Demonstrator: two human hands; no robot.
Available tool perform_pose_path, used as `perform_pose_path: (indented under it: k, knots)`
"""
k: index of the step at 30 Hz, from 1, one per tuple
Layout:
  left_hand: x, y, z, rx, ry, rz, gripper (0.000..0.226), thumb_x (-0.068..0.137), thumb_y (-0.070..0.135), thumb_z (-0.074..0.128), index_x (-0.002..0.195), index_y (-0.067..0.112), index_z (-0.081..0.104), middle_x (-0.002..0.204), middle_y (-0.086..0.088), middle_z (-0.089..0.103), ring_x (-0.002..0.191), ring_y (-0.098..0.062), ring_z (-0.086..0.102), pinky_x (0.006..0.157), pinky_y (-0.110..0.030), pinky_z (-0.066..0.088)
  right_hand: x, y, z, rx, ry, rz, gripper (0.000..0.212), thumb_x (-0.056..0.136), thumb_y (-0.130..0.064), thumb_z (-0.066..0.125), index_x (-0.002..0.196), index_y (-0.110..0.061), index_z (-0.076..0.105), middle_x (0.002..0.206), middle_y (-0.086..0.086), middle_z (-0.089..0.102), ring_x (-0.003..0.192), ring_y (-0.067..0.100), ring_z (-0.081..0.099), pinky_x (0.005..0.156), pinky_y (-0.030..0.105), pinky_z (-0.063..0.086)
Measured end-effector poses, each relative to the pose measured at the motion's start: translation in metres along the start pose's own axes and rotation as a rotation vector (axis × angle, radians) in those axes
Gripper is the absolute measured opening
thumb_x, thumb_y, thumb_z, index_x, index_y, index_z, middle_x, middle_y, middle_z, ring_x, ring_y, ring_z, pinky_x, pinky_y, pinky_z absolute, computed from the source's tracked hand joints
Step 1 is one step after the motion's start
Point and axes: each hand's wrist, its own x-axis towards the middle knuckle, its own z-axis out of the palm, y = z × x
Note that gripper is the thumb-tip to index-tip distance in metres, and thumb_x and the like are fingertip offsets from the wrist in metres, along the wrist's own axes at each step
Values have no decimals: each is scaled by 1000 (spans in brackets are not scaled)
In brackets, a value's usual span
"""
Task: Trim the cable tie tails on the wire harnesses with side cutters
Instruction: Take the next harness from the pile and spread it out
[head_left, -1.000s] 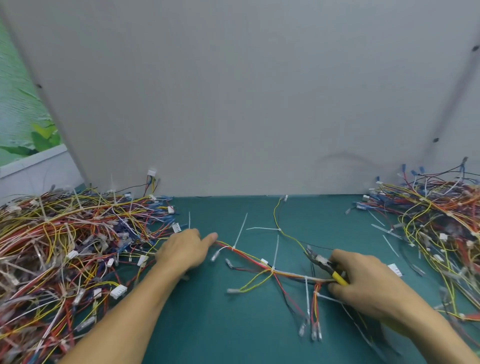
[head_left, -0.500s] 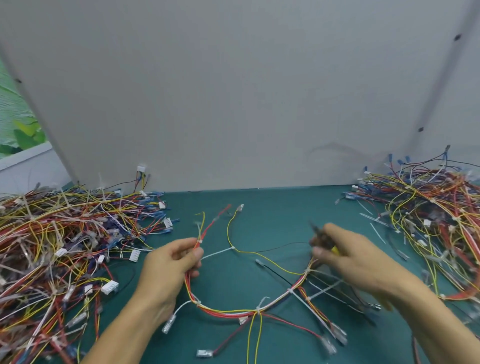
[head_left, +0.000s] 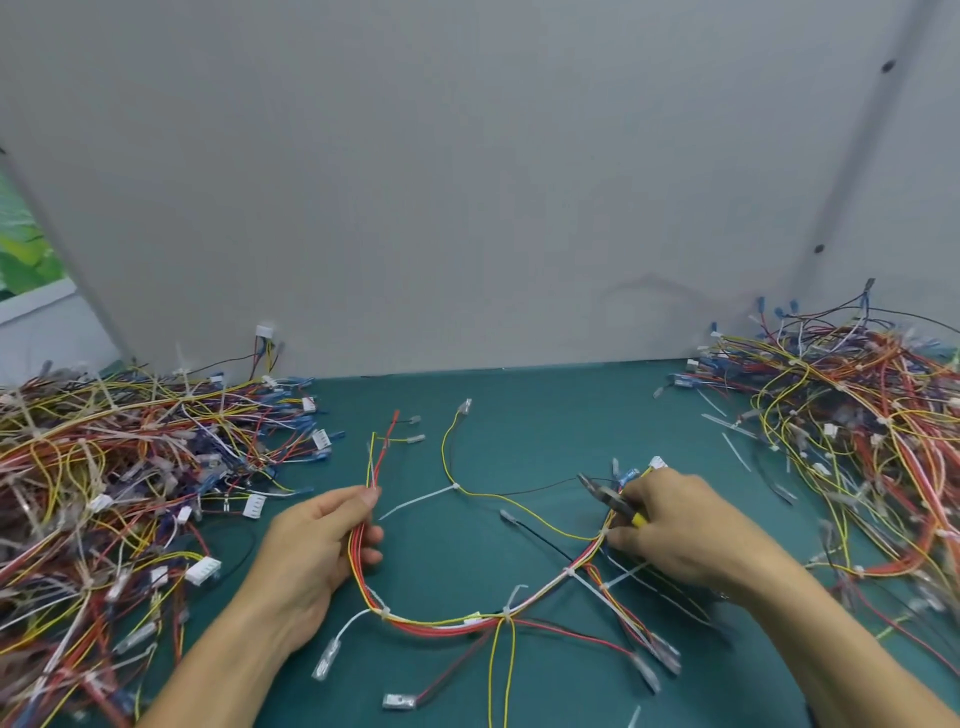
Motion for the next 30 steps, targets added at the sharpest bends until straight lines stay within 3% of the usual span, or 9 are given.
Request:
perform_pose_path:
  k: [7, 11, 13, 15, 18, 21, 25, 30]
  knots:
    - [-3, 2, -3, -26, -35, 225, 28, 75, 2, 68, 100, 15, 69, 64, 2, 62, 53, -11, 59, 51, -22, 53, 3, 6, -3, 28, -69, 35, 15, 80, -29, 64, 76, -15, 63, 80, 3, 65, 79, 21, 63, 67, 30, 50]
    - [0, -4, -9, 386, 66, 193, 17, 79, 5, 74, 94, 13, 70, 52, 3, 59, 48, -13, 56, 46, -25, 43, 4, 9, -5, -4, -84, 62, 13, 80, -26, 62, 78, -13, 62, 80, 6, 62, 80, 23, 61, 61, 28, 44]
    - [2, -5, -14, 668, 146, 231, 7, 78, 17, 78, 80, 19, 71, 53, 5, 64, 52, -13, 58, 51, -26, 41, 4, 11, -8, -19, -105, 74, 15, 79, -28, 62, 79, -13, 62, 82, 6, 64, 81, 23, 62, 64, 29, 47]
    - [-1, -4, -15, 863, 213, 276, 14, 74, 25, 81, 69, 25, 68, 56, 9, 66, 62, -12, 62, 59, -27, 43, 4, 12, -9, -31, -126, 78, 15, 79, -30, 63, 79, -14, 62, 83, 5, 65, 80, 22, 63, 68, 30, 49]
    - [-6, 0, -14, 1014, 265, 264, 25, 72, 32, 80, 81, 28, 58, 66, 13, 67, 80, -19, 64, 73, -32, 49, 4, 11, -9, -57, -132, 75, 14, 79, -29, 62, 79, -14, 61, 82, 5, 64, 79, 21, 62, 66, 28, 48]
    - [-10, 2, -14, 1190, 300, 258, 33, 76, 42, 74, 92, 29, 48, 77, 11, 66, 89, -24, 61, 74, -34, 48, 3, 11, -10, -81, -136, 68, 14, 81, -28, 61, 80, -14, 60, 82, 4, 64, 79, 20, 60, 63, 27, 44]
    - [-18, 3, -10, 1410, 335, 319, 23, 82, 52, 62, 89, 31, 57, 88, 4, 67, 91, -25, 61, 67, -31, 45, 2, 10, -12, -133, -163, 47, 14, 85, -31, 59, 85, -17, 61, 83, 0, 62, 77, 15, 58, 59, 25, 41]
    - [-18, 5, -12, 1371, 306, 320, 22, 85, 51, 60, 89, 30, 64, 90, 6, 68, 93, -23, 62, 73, -32, 51, -1, 9, -16, -98, -205, 28, 28, 86, -46, 62, 88, -17, 62, 87, 1, 63, 80, 15, 60, 68, 27, 44]
